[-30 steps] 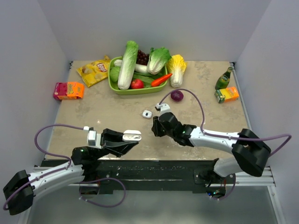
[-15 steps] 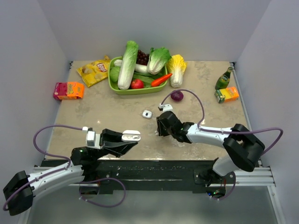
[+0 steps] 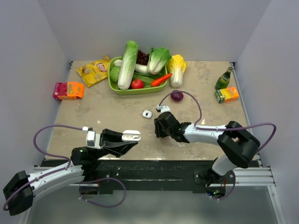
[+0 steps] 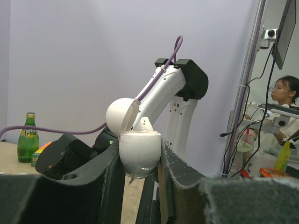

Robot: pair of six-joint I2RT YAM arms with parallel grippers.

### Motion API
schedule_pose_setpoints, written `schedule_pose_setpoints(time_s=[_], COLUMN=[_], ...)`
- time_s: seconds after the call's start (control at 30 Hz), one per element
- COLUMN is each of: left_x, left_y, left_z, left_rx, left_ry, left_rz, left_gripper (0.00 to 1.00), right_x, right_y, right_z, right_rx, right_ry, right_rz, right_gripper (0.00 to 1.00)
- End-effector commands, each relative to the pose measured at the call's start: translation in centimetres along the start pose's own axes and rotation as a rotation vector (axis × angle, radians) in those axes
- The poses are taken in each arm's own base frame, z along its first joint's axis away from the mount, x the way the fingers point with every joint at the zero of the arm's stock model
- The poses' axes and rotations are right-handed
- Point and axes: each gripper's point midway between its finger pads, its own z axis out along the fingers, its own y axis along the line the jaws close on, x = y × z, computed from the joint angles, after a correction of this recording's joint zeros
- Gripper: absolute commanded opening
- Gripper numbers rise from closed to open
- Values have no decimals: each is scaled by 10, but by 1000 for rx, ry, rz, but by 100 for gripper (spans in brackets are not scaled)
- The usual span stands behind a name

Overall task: Insert the wireless bluetooth earbuds into the charging case
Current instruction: Pick up the earbud from the center of the board.

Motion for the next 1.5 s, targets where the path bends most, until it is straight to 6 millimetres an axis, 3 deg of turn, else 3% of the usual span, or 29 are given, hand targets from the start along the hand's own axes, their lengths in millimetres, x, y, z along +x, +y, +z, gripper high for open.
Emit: schedule_pose_setpoints(time_s=[0.0, 0.23, 0.53, 0.73, 0.87, 0.93, 1.07, 1.1, 1.23, 1.27, 1.33, 1.37, 1.47], left_x=[43, 43, 43, 43, 43, 43, 43, 44, 44, 44, 45, 45, 46], left_y=[9, 8, 9, 8, 8, 8, 8, 8, 8, 9, 10, 10, 14], left_z=[-40, -40, -41, -41, -41, -42, -42, -42, -42, -41, -41, -41, -41], left_rx=[-46, -44, -46, -45, -44, -42, -42, -42, -43, -44, -50, -50, -68], left_ry=[81, 81, 81, 82, 81, 81, 81, 83, 86, 85, 92, 92, 97], left_rz=[-6, -9, -11, -11, -10, -9, -9, -8, -4, -3, 1, 2, 10], left_gripper=[0, 0, 0, 0, 0, 0, 0, 0, 0, 0, 0, 0, 0], right_x=[3, 7, 3, 7, 8, 9, 7, 5, -17, -37, -52, -76, -101], right_y=[3, 5, 11, 14, 14, 13, 14, 14, 16, 21, 23, 29, 34], right_z=[5, 8, 9, 12, 12, 12, 9, 8, -14, -34, -59, -90, -142], right_rx=[-22, -31, -61, -72, -72, -72, -75, -75, -88, -115, -133, -177, -235], right_ry=[11, 19, 17, 35, 35, 35, 28, 23, -51, -116, -155, -242, -332], right_rz=[-10, -18, -23, -25, -23, -23, -20, -18, -7, 1, -20, -16, -77], right_gripper=[40, 38, 18, 29, 27, 23, 0, 0, 0, 0, 0, 0, 0])
